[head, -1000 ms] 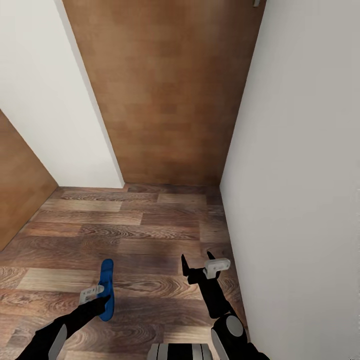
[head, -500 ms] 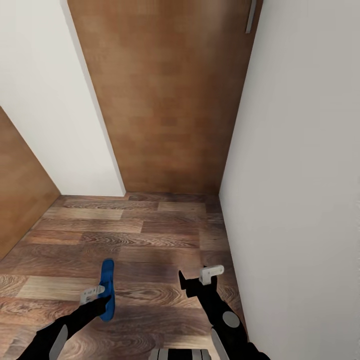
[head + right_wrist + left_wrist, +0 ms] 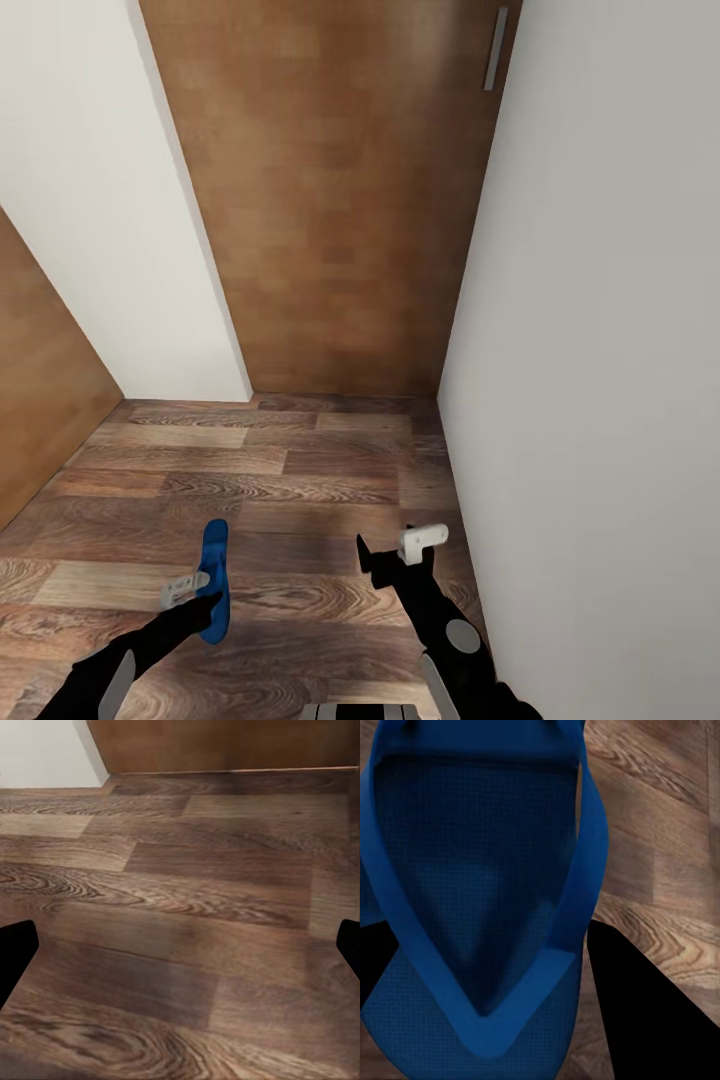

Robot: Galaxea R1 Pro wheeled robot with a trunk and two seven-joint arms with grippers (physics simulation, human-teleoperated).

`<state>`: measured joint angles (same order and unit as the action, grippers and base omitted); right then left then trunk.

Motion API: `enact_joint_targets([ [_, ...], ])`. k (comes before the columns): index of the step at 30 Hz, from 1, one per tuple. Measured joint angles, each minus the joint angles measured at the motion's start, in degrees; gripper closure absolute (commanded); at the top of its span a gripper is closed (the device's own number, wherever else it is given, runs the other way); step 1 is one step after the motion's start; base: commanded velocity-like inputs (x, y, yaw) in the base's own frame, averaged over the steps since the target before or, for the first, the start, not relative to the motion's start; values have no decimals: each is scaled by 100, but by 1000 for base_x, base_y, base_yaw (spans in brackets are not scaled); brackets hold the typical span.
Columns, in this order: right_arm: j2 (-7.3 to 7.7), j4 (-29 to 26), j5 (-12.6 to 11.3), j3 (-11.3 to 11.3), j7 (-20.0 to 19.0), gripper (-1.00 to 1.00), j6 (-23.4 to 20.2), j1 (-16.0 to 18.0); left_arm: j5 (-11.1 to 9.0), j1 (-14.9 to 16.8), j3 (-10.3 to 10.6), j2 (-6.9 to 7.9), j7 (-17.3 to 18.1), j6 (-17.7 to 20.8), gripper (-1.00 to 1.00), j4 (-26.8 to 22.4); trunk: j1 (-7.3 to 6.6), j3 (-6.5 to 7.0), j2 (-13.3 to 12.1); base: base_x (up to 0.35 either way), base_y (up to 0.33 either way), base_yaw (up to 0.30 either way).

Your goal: In the bedroom, move the book from the bed onto either nightstand, and place the two sandals side by side next to the bed.

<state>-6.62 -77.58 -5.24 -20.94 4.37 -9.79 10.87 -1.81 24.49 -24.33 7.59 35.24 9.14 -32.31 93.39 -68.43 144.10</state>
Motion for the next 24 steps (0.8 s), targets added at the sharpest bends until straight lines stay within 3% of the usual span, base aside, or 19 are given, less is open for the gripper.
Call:
enact_joint_targets([
  [8,0,-21,3,-2,3,-100,2,0,-6,0,-1,0,0,0,100,-1,-21,177,-10,0,0,0],
  [14,0,-21,7,-2,22,-100,2,0,-1,-1,0,-11,-11,0,100,0,-21,177,-11,0,0,15],
  [24,0,-27,7,-3,14,-100,2,1,-1,-8,1,-43,-30,-3,100,-1,-21,169,-11,0,0,229],
])
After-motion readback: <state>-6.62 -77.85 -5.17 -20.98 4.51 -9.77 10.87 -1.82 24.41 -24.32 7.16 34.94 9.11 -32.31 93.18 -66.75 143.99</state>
